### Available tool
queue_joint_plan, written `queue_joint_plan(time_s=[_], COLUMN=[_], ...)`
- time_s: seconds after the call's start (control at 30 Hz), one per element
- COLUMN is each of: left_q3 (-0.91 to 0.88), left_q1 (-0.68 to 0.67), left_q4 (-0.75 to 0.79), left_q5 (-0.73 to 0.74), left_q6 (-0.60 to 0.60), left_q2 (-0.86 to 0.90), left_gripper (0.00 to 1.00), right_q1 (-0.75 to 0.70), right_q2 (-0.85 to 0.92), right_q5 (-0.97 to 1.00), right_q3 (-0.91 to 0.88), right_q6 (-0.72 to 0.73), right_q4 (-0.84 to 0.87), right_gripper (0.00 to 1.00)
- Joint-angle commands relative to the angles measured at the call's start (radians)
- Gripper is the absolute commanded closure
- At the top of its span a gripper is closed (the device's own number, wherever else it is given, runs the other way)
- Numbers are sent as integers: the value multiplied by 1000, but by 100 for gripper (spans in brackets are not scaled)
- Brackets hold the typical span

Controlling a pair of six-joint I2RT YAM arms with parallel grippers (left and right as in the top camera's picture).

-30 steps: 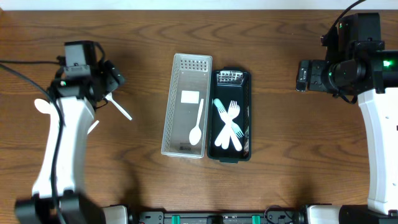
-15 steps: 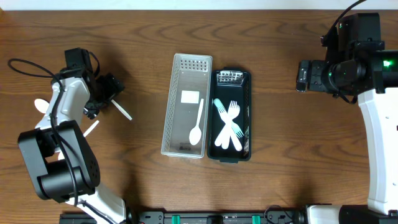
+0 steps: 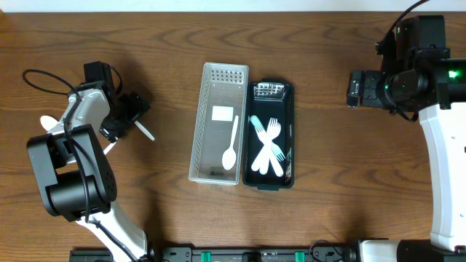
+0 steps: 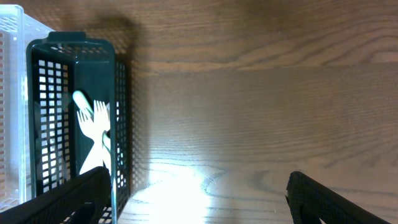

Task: Pack container
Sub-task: 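Move the left gripper to the next white spoon and grasp it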

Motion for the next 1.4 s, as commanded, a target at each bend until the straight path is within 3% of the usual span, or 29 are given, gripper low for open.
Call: queue_joint_plan(time_s=[0.0, 0.3, 0.57, 1.13, 1.27, 1.37], left_q3=[4, 4, 4, 4, 4, 4], left_q1=[2, -11, -48, -47, -48, -48], left_q4=[-1, -10, -93, -49, -32, -28], left_q5=[0, -10, -167, -158, -158, -158], left_q6=[17, 26, 25, -25, -25, -25], left_q2=[44, 77, 77, 77, 77, 77], left_gripper=[2, 2, 2, 0, 14, 38], right_q1=[-6, -6, -6, -6, -6, -6], right_q2=[0, 0, 0, 0, 0, 0], right_q5=[-4, -4, -4, -4, -4, -4], right_q3=[-1, -1, -1, -1, -1, -1], right_q6=[-11, -11, -11, -11, -11, -11], right_q4=[-3, -5, -4, -11, -10, -10], right_gripper=[7, 7, 7, 7, 7, 7])
